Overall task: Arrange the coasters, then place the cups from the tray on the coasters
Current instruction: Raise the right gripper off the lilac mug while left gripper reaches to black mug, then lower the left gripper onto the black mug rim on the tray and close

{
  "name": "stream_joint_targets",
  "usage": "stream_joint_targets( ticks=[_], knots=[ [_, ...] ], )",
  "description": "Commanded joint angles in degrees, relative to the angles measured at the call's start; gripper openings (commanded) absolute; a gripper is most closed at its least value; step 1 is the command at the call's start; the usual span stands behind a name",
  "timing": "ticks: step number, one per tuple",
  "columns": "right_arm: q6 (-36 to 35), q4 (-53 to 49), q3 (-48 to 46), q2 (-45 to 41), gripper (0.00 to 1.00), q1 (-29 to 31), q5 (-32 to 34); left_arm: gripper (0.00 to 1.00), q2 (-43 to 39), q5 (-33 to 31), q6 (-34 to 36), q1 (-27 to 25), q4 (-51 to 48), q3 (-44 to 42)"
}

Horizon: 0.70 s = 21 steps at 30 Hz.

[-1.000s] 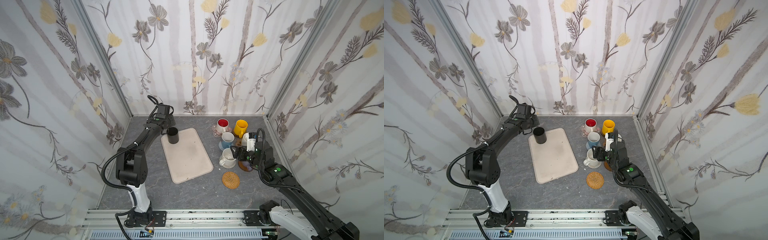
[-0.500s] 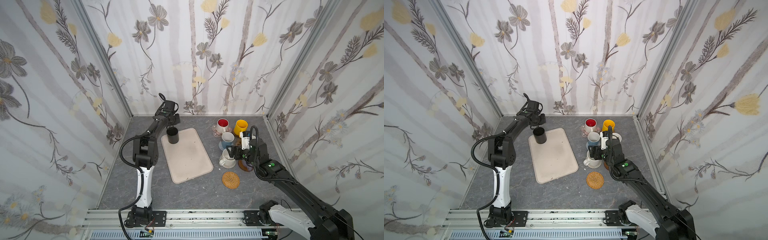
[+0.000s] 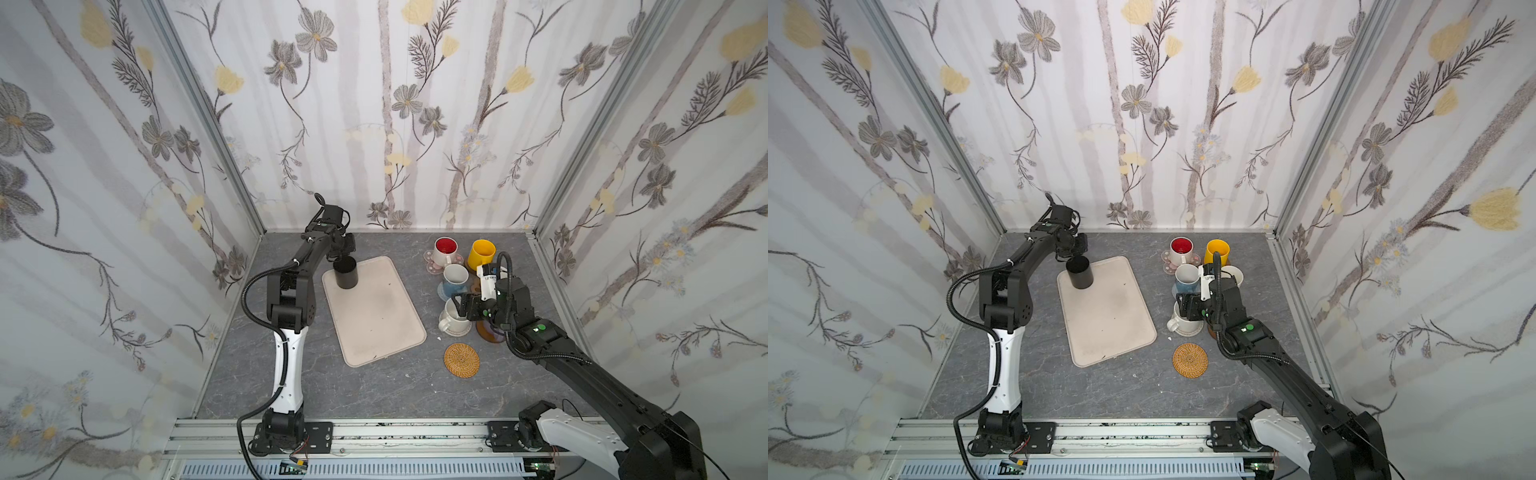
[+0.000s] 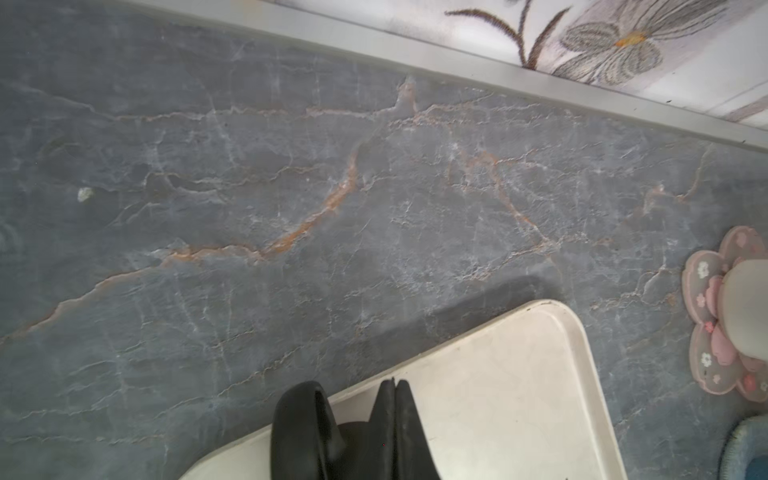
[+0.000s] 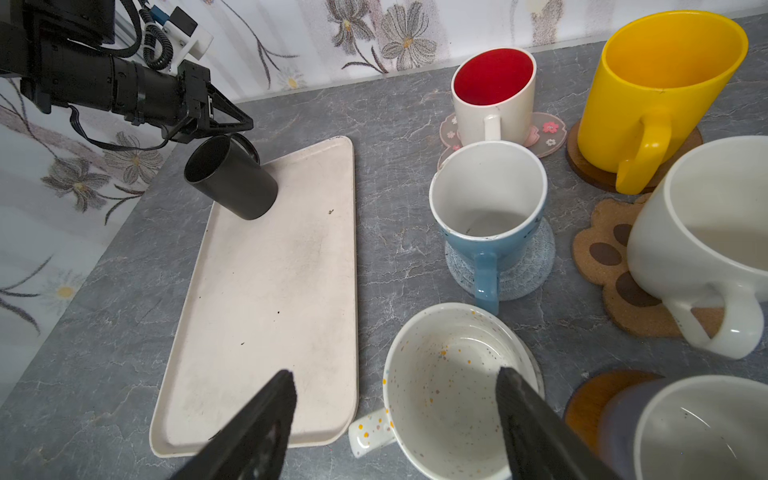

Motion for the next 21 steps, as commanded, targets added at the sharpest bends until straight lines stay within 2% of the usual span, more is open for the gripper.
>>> stream_joint_targets(
  ticks=[1, 21],
  knots=[
    [-0.8, 2.5, 0.0, 0.1, 0.76, 0.3, 0.4, 0.00, -1.8, -1.5, 0.9, 0.1, -2.0, -1.9],
    [-0.8, 2.2, -0.3, -1.3, 0.75, 2.3, 0.2, 0.00, -12.4, -6.8, -1.7, 0.6, -1.3, -16.2]
  ],
)
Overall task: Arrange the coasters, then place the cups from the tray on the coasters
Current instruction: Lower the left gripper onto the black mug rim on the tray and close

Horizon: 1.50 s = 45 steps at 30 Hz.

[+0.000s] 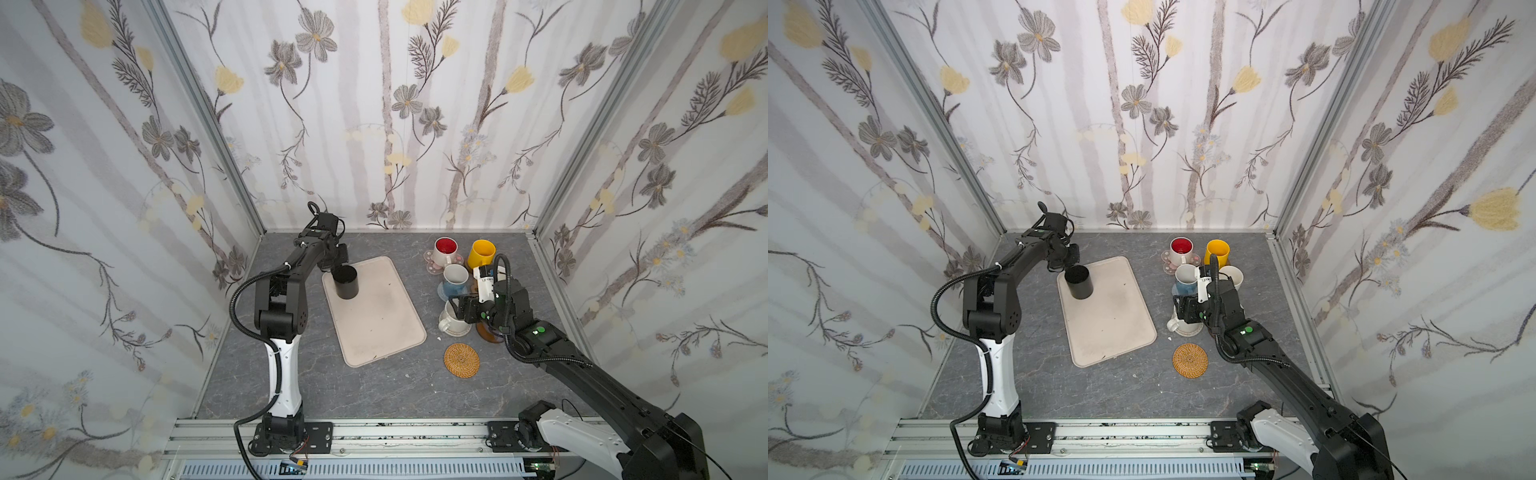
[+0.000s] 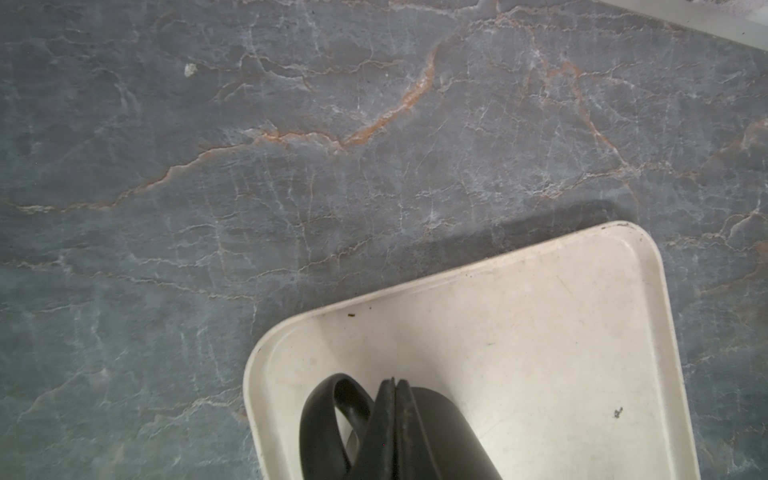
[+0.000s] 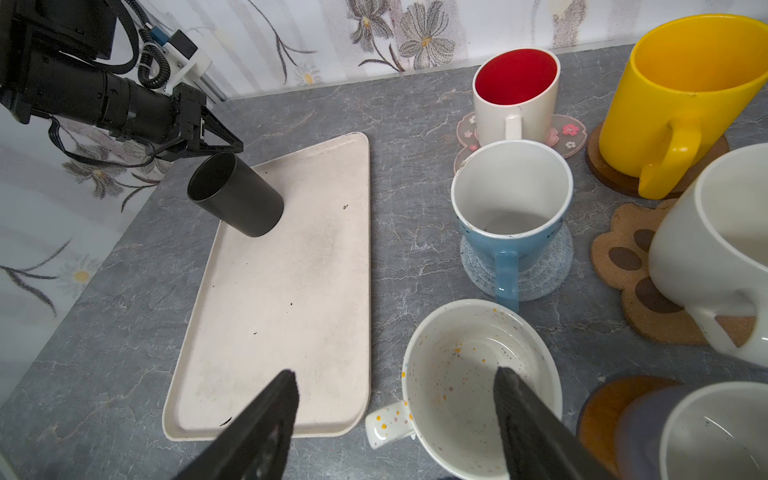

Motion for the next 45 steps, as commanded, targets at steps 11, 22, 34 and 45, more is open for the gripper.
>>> stream_joint_targets(
  ticks=[11, 22, 34, 45],
  knots=[
    [0.6, 1.9, -0.8, -2.6, 0.75, 3.1, 0.8, 0.00, -11.8, -2.2, -4.8, 0.3, 3.2, -16.1],
    [2.4, 1.9, -1.9, -4.7, 0.75, 6.9, 2.4, 0.00, -23.4, -2.1, -9.8, 0.3, 9.9, -34.2],
    [4.1, 3.0, -1.6, -3.6, 0.75, 11.0, 3.1, 0.00, -34.0, -1.8, -16.4, -5.7, 16.1, -50.0],
    [4.2, 1.8, -1.9, -4.5, 0.77, 12.6, 4.6, 0.18, -42.9, -2.4, -15.9, -8.9, 16.7, -54.0]
  ],
)
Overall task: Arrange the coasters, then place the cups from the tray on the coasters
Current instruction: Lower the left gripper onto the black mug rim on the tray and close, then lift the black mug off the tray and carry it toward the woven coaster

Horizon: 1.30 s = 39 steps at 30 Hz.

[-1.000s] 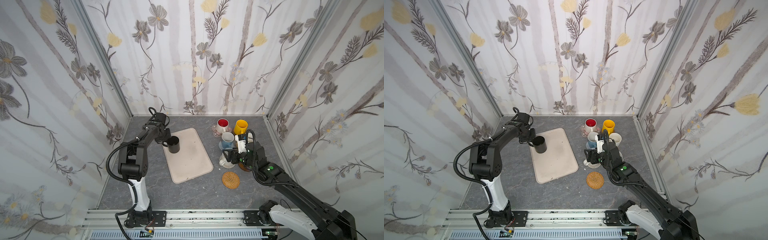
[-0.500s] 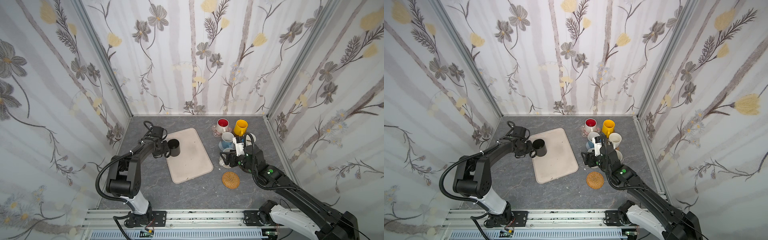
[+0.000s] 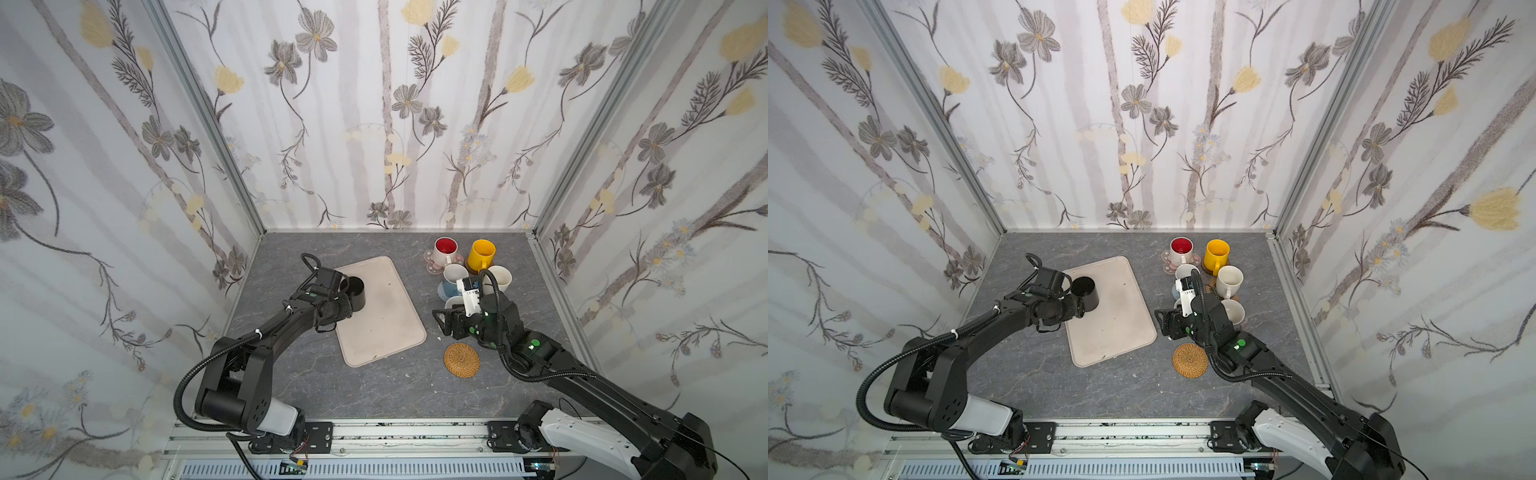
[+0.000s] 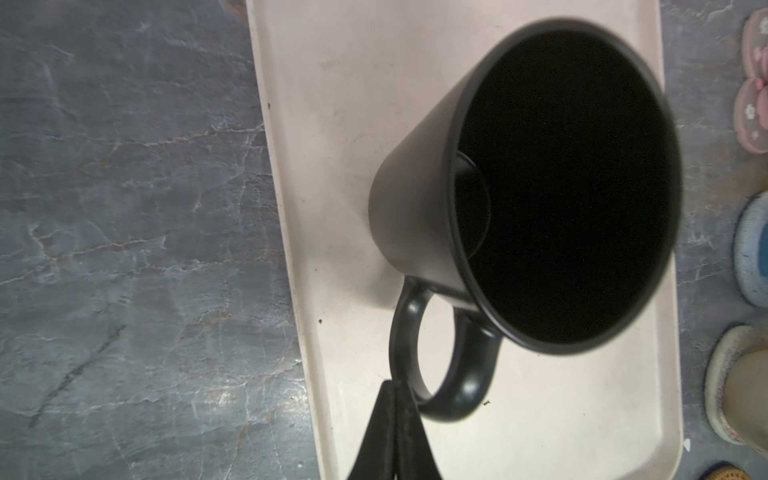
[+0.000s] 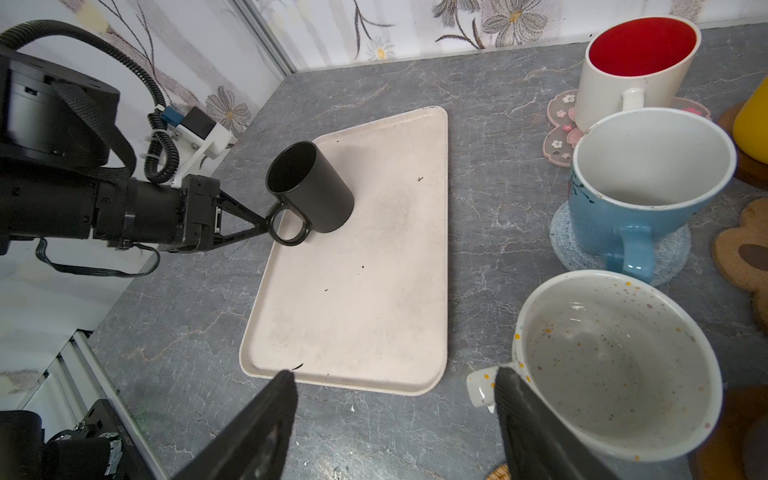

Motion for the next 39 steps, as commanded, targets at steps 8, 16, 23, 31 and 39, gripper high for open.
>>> stream_joint_targets(
  ticks=[8, 16, 23, 31, 39],
  knots=[
    [-0.2, 1.6, 0.2, -0.4, 0.81, 0.1, 0.8, 0.48, -4.8, -1.8, 2.5, -2.9, 1.0, 0.5],
    [-0.8, 1.5, 1.4, 0.1, 0.85, 0.1, 0.3, 0.53, 0.0, -4.9, 3.8, -5.4, 1.0, 2.0],
    [-1.5, 1.4, 2.4, 1.4, 0.86, 0.1, 0.3, 0.53, 5.7, -8.8, 4.5, -6.3, 0.9, 4.4],
    [-1.7, 2.0, 2.7, 3.1, 0.86, 0.1, 0.4, 0.45, 10.7, -12.1, 5.2, -6.5, 1.0, 6.5],
    [-1.8, 2.1, 2.9, 3.8, 0.87, 0.1, 0.5, 0.15, 13.2, -13.6, 6.2, -7.6, 0.9, 8.8]
  ],
)
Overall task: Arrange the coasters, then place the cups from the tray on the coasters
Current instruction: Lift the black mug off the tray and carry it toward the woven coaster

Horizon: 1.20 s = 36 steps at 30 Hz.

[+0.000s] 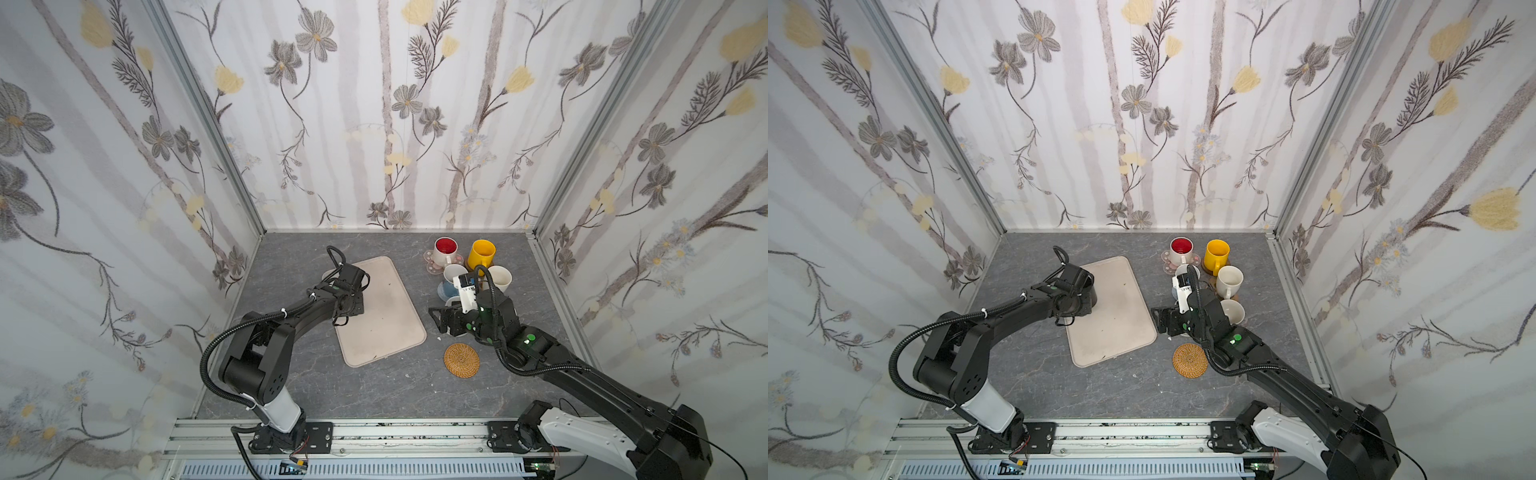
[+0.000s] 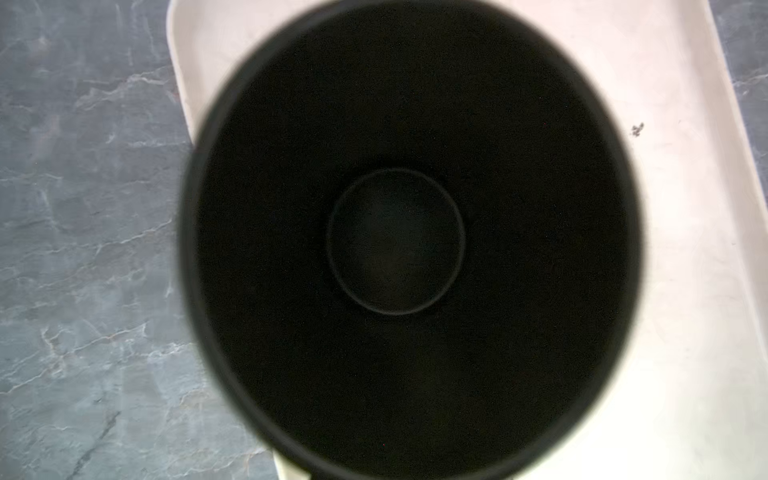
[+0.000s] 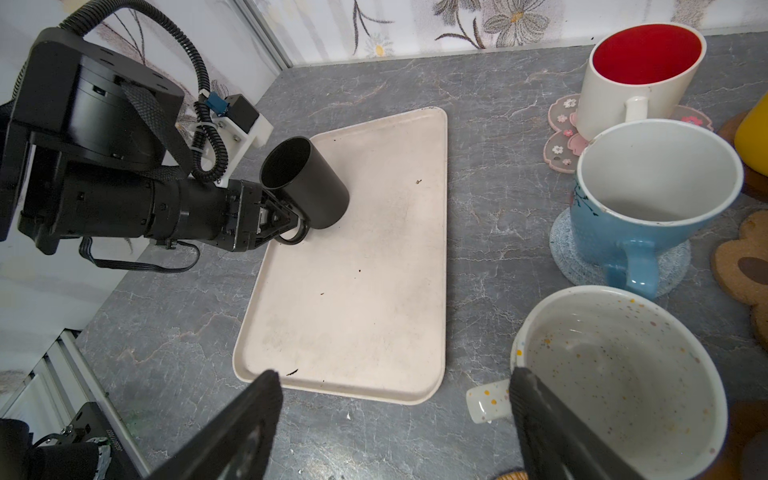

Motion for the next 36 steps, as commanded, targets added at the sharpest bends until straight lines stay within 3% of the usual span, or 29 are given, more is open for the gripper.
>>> stream_joint_targets(
  ticks=[1, 4, 6, 8, 17, 30, 36],
  knots=[
    [-0.6, 2.2, 0.5, 0.2, 0.86, 0.1, 0.6, 0.12, 0.6, -2.0, 0.8, -0.3, 0.4, 1.0],
    [-0.7, 2.1, 0.4, 0.0, 0.88, 0.1, 0.7, 0.06, 0.4, -2.6, 1.2, -1.1, 0.3, 1.3],
    [-1.1, 1.7, 0.6, -0.4, 0.94, 0.1, 0.8, 0.01, 0.0, -2.7, 1.4, -1.9, 0.0, 1.5],
    [-1.5, 1.6, 0.5, -1.1, 1.00, 0.0, 1.1, 0.00, -0.7, -3.2, 1.9, -3.1, -0.2, 1.6],
    [-1.2, 1.2, 0.9, -4.1, 1.00, -2.0, 0.0, 0.00, -6.6, -1.6, 4.8, -10.8, -1.6, 4.6],
    [1.5, -0.9, -0.4, -12.4, 1.00, -19.4, -10.9, 0.00, -14.3, -0.1, 11.1, -24.0, -3.5, 10.1],
    [2.3, -0.9, -1.1, -13.9, 1.00, -27.2, -17.1, 0.00, -12.9, -0.3, 15.4, -33.5, -3.4, 12.9]
  ],
)
